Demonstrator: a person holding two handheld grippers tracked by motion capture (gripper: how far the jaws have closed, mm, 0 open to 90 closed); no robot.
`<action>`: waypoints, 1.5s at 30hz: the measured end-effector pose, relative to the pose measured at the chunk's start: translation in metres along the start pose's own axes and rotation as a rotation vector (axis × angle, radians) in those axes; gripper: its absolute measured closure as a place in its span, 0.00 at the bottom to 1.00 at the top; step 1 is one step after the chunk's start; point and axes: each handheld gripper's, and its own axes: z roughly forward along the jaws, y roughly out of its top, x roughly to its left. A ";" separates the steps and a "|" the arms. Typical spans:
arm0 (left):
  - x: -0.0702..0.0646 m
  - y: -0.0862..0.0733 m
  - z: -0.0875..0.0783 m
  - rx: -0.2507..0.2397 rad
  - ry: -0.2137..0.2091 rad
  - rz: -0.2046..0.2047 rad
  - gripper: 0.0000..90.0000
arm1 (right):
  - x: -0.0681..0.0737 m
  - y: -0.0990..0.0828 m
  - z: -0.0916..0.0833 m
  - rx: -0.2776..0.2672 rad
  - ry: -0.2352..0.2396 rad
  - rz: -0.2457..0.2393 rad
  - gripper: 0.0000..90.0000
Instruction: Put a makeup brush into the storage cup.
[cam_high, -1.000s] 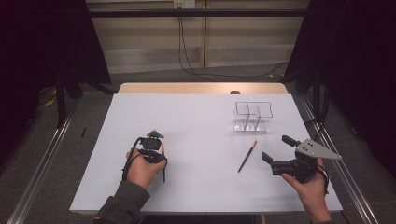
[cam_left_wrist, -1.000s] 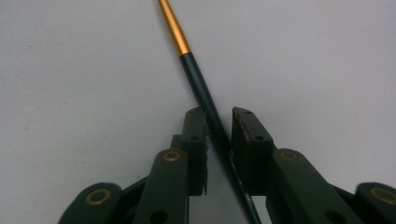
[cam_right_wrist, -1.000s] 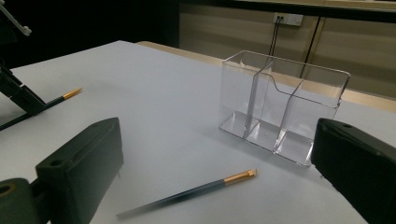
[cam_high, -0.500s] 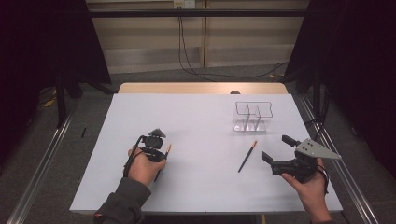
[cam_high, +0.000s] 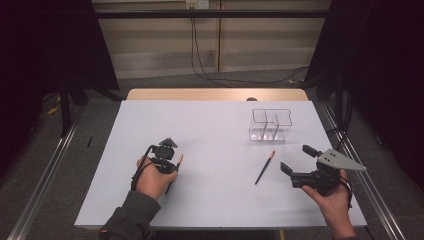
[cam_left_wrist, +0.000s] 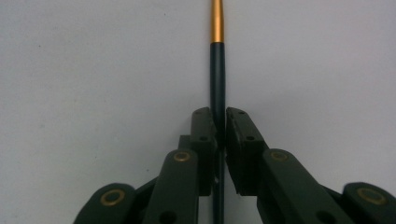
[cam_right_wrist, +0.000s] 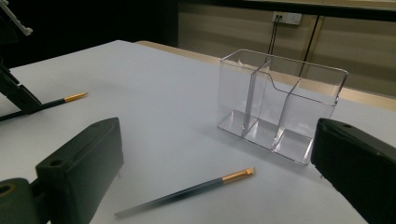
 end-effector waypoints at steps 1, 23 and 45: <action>0.000 0.000 -0.001 0.008 -0.002 -0.002 0.90 | 0.000 0.000 0.000 0.001 0.001 0.001 0.02; -0.005 0.000 0.003 0.052 0.035 0.024 0.91 | 0.002 0.001 0.001 -0.003 0.001 -0.001 0.02; 0.008 0.000 -0.004 -0.015 -0.056 0.070 0.94 | 0.002 -0.001 0.005 0.018 0.021 0.004 0.01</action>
